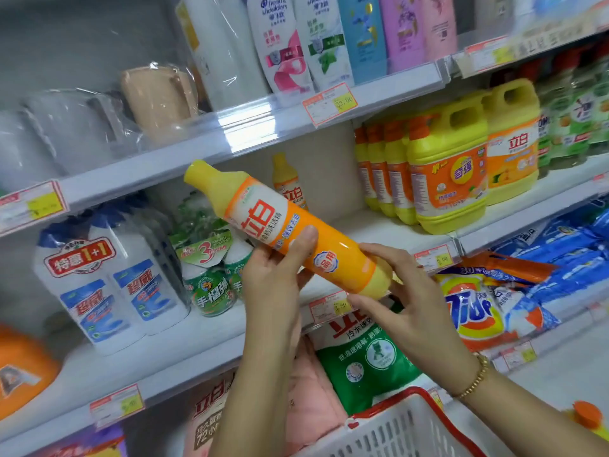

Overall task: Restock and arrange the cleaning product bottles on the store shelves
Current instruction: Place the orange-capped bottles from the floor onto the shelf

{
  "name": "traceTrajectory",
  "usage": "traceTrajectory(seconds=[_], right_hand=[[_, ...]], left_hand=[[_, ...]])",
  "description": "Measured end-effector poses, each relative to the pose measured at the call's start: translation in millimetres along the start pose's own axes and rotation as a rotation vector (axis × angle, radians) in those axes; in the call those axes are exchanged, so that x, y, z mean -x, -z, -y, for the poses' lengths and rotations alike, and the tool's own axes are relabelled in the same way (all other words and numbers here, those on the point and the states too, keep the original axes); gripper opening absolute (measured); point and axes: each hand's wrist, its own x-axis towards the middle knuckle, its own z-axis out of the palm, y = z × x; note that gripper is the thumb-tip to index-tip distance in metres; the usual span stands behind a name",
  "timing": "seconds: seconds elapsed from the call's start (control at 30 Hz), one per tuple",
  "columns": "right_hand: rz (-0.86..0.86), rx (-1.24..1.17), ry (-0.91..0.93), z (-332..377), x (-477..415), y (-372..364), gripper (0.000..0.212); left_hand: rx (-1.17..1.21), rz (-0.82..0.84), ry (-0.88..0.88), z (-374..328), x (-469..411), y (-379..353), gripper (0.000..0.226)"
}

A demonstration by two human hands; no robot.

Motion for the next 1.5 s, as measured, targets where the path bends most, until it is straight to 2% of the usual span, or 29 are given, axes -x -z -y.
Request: traceTrajectory(seconds=[0.07,0.17,0.23,0.33,0.37,0.43,0.5,0.53,0.57,0.67,0.7,0.77,0.83,0.93,1.0,1.03,1.07,1.1,1.13,1.23,1.3,1.4,1.5], right_hand=[[-0.020,-0.064,-0.038,3.9,6.6,7.9,0.052],[0.032,-0.287,-0.166,6.8,14.3,19.7,0.048],[0.148,-0.507,-0.334,6.0,11.6,27.3,0.046],[0.264,-0.972,-0.644,2.8,8.4,29.3,0.051],[0.275,-1.085,-0.703,0.6,9.8,28.6,0.056],[0.281,-1.139,-0.729,1.5,13.5,26.6,0.057],[0.253,-1.001,-0.700,7.7,14.4,23.7,0.043],[0.235,-0.834,-0.668,11.5,14.7,23.2,0.040],[0.221,-0.609,-0.601,12.1,15.5,22.8,0.043],[0.185,0.070,-0.227,6.8,22.3,22.1,0.062],[0.176,0.188,-0.148,3.4,25.0,22.1,0.065],[0.143,0.248,-0.083,-1.8,28.7,26.4,0.066],[0.145,0.048,-0.151,-0.8,26.9,32.8,0.062],[0.276,-0.784,-0.539,8.5,18.2,41.8,0.057],[0.385,-1.290,-0.839,8.9,16.4,44.7,0.057],[0.437,-1.425,-0.902,11.0,15.8,45.1,0.054],[0.441,-1.455,-0.948,12.7,14.2,44.9,0.051],[0.397,-1.362,-0.972,11.2,12.4,44.5,0.049],[0.353,-1.129,-0.920,9.6,11.1,43.0,0.049],[0.223,-0.230,-0.525,13.9,11.7,32.8,0.051],[0.163,0.023,-0.339,17.4,12.4,27.2,0.051],[0.181,0.034,-0.339,22.6,15.3,24.9,0.047],[0.267,-0.324,-0.499,31.5,14.8,24.8,0.045]], left_hand=[[0.047,0.037,0.053,-0.7,3.8,-4.3,0.051],[0.110,0.118,0.076,1.2,6.7,-3.9,0.044],[0.136,0.152,0.057,2.1,7.0,-3.4,0.041],[0.223,0.159,0.021,4.9,4.6,-0.6,0.042],[0.258,0.159,0.023,5.9,3.0,1.0,0.040],[0.294,0.139,0.042,7.0,0.1,4.1,0.038],[0.282,0.103,0.038,7.2,-1.3,6.4,0.038],[0.274,0.080,0.026,7.0,-1.2,6.3,0.038],[0.274,0.055,0.010,7.5,-1.3,5.4,0.039],[0.297,-0.007,-0.008,8.3,2.0,-1.9,0.044],[0.290,-0.008,-0.013,8.9,3.2,-4.3,0.046],[0.272,0.020,-0.015,7.0,4.4,-8.7,0.050],[0.286,0.085,-0.005,3.8,2.8,-8.1,0.048],[0.358,0.270,0.075,6.3,1.8,-2.5,0.043],[0.444,0.378,0.172,16.8,4.3,0.9,0.062],[0.484,0.398,0.204,21.9,5.9,1.4,0.072],[0.503,0.381,0.223,24.4,7.3,1.2,0.076],[0.491,0.318,0.224,24.7,7.7,1.2,0.071],[0.453,0.230,0.214,23.3,6.7,0.8,0.062],[0.278,0.043,0.185,17.5,2.8,-0.5,0.046],[0.230,0.015,0.194,15.7,2.9,-1.6,0.046],[0.161,0.091,0.195,11.5,4.0,1.2,0.045],[0.169,0.250,0.242,6.1,6.3,6.7,0.045]])
